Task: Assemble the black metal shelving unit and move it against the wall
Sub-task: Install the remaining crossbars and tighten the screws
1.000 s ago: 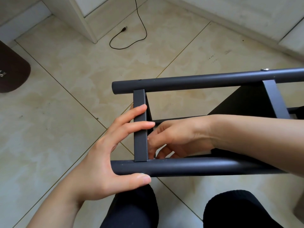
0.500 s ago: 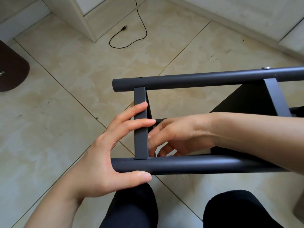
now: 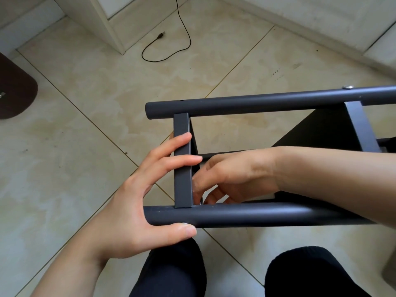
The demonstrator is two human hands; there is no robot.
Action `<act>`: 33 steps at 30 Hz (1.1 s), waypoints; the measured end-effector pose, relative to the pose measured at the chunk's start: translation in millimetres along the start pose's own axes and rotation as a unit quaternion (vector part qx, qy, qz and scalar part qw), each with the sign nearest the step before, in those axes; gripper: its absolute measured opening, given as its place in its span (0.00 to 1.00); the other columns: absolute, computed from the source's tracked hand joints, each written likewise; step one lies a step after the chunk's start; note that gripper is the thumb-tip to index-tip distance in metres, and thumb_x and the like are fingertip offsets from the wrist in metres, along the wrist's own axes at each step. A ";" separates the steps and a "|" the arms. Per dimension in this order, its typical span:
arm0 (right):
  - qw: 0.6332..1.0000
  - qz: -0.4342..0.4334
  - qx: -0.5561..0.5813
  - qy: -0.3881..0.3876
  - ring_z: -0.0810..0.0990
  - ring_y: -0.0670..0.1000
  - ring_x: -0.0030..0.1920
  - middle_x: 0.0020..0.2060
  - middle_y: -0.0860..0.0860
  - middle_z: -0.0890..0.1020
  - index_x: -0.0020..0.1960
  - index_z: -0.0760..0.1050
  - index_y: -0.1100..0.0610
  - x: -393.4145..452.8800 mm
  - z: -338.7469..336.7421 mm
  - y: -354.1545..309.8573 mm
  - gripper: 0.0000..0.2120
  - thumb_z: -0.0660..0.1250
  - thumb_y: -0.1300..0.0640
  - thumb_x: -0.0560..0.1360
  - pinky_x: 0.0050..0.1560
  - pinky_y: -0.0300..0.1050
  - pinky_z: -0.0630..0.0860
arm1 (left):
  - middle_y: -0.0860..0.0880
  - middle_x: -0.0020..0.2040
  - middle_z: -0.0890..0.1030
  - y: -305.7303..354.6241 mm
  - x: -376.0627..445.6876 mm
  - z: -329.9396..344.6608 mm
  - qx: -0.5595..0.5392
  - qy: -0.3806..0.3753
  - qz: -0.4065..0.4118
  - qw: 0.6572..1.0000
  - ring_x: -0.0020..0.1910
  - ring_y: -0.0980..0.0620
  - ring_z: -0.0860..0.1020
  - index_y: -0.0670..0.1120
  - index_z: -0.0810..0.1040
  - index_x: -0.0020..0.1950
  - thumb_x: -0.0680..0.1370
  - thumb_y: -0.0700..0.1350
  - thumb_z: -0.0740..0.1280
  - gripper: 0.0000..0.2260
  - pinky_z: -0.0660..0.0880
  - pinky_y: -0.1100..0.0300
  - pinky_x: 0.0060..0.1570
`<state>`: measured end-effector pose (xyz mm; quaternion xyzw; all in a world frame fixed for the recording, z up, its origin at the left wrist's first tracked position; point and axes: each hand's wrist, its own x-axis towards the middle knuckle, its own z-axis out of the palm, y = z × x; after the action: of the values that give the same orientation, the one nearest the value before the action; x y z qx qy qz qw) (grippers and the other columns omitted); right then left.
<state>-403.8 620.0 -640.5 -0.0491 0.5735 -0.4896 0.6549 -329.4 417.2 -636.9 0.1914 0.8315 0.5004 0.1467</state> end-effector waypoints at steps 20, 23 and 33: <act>1.000 0.011 0.000 0.010 0.73 0.49 0.36 0.46 0.55 0.78 0.53 0.79 0.59 0.7 -2.2 -1.6 0.07 0.65 0.58 0.78 0.45 0.44 0.70 | 0.55 0.81 0.59 0.0 1.9 -0.1 -0.003 0.001 -0.001 1.000 0.79 0.50 0.61 0.57 0.71 0.73 0.66 0.52 0.77 0.36 0.61 0.39 0.71; 1.000 0.010 -0.014 0.018 0.75 0.48 0.35 0.44 0.54 0.79 0.54 0.79 0.59 2.4 1.0 0.3 0.08 0.65 0.56 0.79 0.44 0.44 0.72 | 0.55 0.81 0.59 -0.2 1.7 0.2 -0.003 0.001 0.000 1.000 0.79 0.51 0.61 0.57 0.71 0.73 0.66 0.51 0.77 0.35 0.61 0.39 0.71; 1.000 0.013 0.011 -0.014 0.77 0.49 0.39 0.41 0.51 0.81 0.47 0.80 0.56 1.3 -3.6 -0.5 0.06 0.65 0.58 0.79 0.50 0.47 0.73 | 0.55 0.81 0.59 -0.6 1.3 -0.3 0.000 0.001 -0.001 1.000 0.79 0.51 0.61 0.57 0.71 0.73 0.66 0.52 0.77 0.36 0.62 0.41 0.70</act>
<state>-407.1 620.6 -642.3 -0.0407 0.5596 -0.4866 0.6697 -330.7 417.3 -637.4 0.1904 0.8319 0.5001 0.1467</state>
